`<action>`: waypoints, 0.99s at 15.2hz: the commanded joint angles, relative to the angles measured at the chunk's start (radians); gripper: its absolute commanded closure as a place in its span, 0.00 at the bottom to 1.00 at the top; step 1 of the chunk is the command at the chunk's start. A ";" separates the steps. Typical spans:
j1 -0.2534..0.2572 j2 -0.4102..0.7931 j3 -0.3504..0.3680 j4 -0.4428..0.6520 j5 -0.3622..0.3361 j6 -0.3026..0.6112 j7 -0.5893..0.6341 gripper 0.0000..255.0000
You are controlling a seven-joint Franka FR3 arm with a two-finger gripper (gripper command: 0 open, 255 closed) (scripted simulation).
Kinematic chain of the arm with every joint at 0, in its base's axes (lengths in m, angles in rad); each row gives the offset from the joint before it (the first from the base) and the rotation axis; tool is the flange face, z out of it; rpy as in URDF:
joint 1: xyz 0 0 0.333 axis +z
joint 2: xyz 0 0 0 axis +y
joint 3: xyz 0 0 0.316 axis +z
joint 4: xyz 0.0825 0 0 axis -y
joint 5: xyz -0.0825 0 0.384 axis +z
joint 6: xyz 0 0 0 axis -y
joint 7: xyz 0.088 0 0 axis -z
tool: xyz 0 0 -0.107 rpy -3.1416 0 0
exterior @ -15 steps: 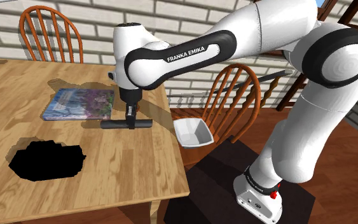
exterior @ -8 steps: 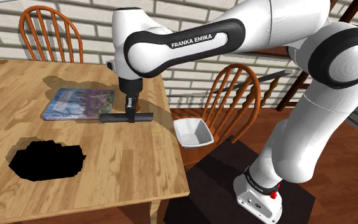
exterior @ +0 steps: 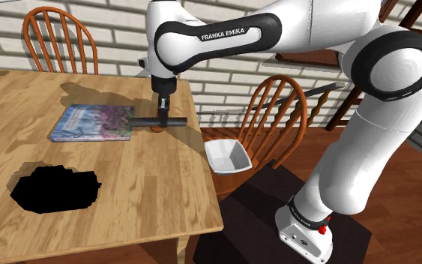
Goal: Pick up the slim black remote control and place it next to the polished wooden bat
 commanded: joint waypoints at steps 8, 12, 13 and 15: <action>-0.110 0.085 -0.087 0.115 -0.012 -0.040 -0.194 1.00; -0.156 0.148 -0.119 0.204 -0.017 -0.070 -0.271 1.00; -0.167 0.166 -0.127 0.229 -0.018 -0.079 -0.289 1.00; -0.190 0.205 -0.141 0.286 -0.019 -0.098 -0.325 1.00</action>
